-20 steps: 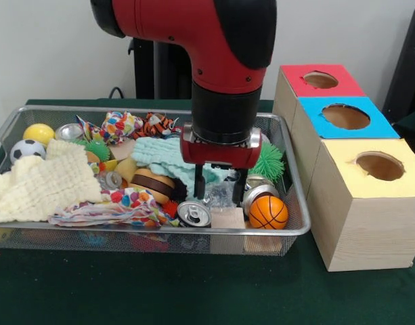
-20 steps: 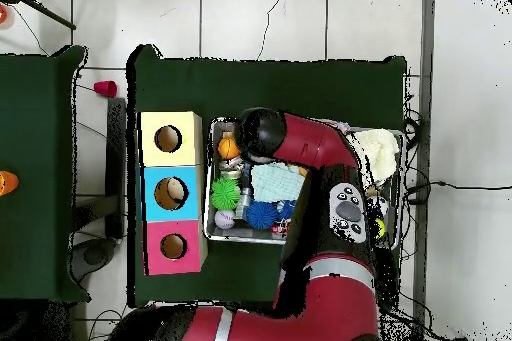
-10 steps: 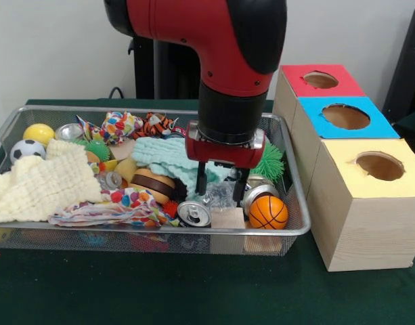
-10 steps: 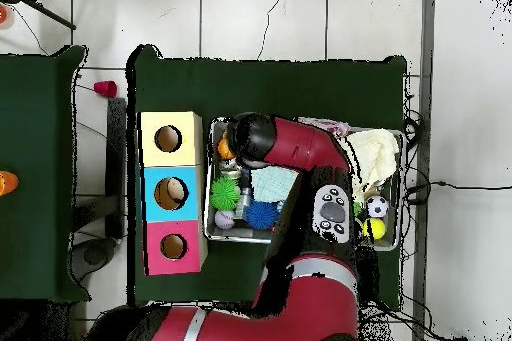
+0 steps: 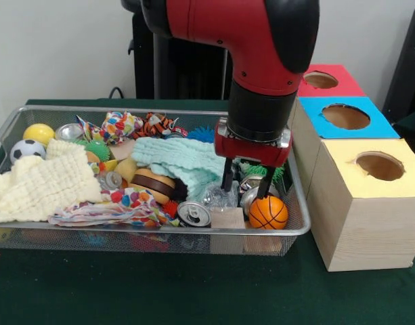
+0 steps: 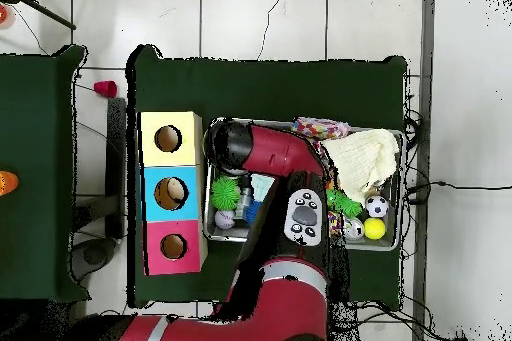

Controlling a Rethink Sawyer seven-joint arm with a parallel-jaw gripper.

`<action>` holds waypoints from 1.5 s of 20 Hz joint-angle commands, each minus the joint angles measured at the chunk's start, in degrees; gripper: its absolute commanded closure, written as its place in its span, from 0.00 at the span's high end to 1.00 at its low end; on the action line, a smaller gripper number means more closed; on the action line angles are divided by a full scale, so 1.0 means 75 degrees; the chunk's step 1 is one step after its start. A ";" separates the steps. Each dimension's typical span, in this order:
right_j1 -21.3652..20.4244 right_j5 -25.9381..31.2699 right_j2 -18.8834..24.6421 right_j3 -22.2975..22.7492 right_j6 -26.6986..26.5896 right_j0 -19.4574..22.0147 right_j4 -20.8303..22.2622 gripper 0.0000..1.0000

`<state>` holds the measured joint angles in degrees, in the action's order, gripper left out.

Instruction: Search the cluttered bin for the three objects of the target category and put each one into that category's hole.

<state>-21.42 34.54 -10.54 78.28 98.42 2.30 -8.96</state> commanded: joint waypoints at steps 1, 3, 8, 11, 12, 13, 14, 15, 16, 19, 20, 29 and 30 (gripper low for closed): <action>0.0442 -0.0647 -0.0120 0.0738 0.2094 -0.0008 -0.0111 1.00; 0.0446 -0.0532 -0.0325 0.0715 0.2167 -0.0098 -0.0078 1.00; 0.0636 -0.0631 -0.0699 0.0758 0.2436 -0.0294 -0.0108 1.00; 0.0755 -0.0763 -0.0827 0.0739 0.2504 -0.0341 -0.0159 1.00; 0.0757 -0.0780 -0.0823 0.0756 0.2485 -0.0338 -0.0186 1.00; 0.0769 -0.0784 -0.0796 0.0772 0.2442 -0.0307 -0.0211 1.00; 0.0780 -0.0787 -0.0769 0.0788 0.2399 -0.0276 -0.0235 1.00; 0.0837 -0.0679 -0.0733 0.0715 0.2361 -0.0222 -0.0290 1.00; 0.0870 -0.0661 -0.0643 0.0779 0.2334 -0.0156 -0.0353 1.00; 0.1095 -0.0803 -0.0418 0.0854 0.2285 0.0011 -0.0508 1.00; 0.1207 -0.0877 -0.0332 0.0866 0.2272 0.0059 -0.0563 1.00; 0.1561 -0.1789 0.0308 0.1046 0.1899 0.0323 -0.0896 0.00; 0.1549 -0.1757 0.0334 0.1033 0.1843 0.0335 -0.0890 0.00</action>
<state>-16.99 27.63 -16.50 80.43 100.08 2.56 -13.82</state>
